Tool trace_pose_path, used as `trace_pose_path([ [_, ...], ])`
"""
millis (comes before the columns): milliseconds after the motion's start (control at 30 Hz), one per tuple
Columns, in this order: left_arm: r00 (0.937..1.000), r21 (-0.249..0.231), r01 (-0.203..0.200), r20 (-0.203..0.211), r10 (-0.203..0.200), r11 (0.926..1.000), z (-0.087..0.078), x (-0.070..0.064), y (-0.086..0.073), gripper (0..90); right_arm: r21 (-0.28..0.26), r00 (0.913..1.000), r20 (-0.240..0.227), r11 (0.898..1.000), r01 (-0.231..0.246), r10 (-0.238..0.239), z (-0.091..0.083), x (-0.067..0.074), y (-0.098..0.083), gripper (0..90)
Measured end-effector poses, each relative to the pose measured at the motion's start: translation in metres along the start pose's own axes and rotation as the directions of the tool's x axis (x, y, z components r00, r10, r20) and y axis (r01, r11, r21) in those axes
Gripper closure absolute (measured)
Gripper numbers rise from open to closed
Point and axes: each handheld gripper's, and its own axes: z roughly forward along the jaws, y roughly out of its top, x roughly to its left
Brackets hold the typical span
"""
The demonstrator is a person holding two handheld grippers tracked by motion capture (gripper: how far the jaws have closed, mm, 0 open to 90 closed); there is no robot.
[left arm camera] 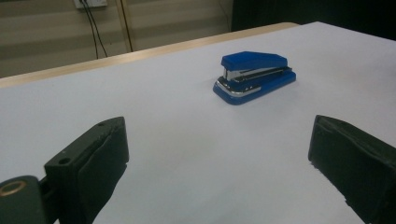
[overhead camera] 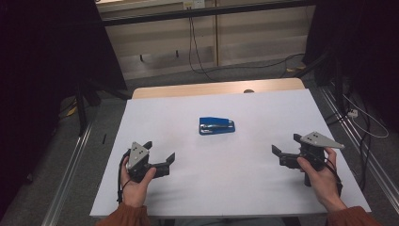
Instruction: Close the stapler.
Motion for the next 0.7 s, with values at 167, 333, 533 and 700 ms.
trace_pose_path([
  [167, 0.9999, -0.009, 0.012, 0.002, -0.012, 0.9999, -0.005, 0.000, -0.001, 5.1, 0.002, 0.9998, 0.018, 1.000, 0.003, -0.003, -0.009, -0.002, -0.005, 7.0],
  [333, 0.9999, 0.002, 0.013, 0.002, -0.013, 0.9999, -0.007, -0.001, -0.004, 5.1, -0.001, 0.9995, 0.030, 1.000, -0.012, 0.012, -0.018, -0.004, -0.008, 7.0],
  [533, 1.0000, 0.006, -0.003, -0.006, 0.003, 1.0000, -0.009, -0.001, -0.007, 5.1, -0.012, 0.9993, 0.033, 1.000, -0.018, 0.019, -0.030, -0.003, -0.016, 6.9],
  [700, 0.9999, 0.010, 0.006, 0.009, -0.007, 0.9999, -0.008, -0.002, -0.009, 5.1, -0.019, 0.9992, 0.039, 1.000, -0.004, 0.005, -0.031, -0.001, -0.018, 7.0],
])
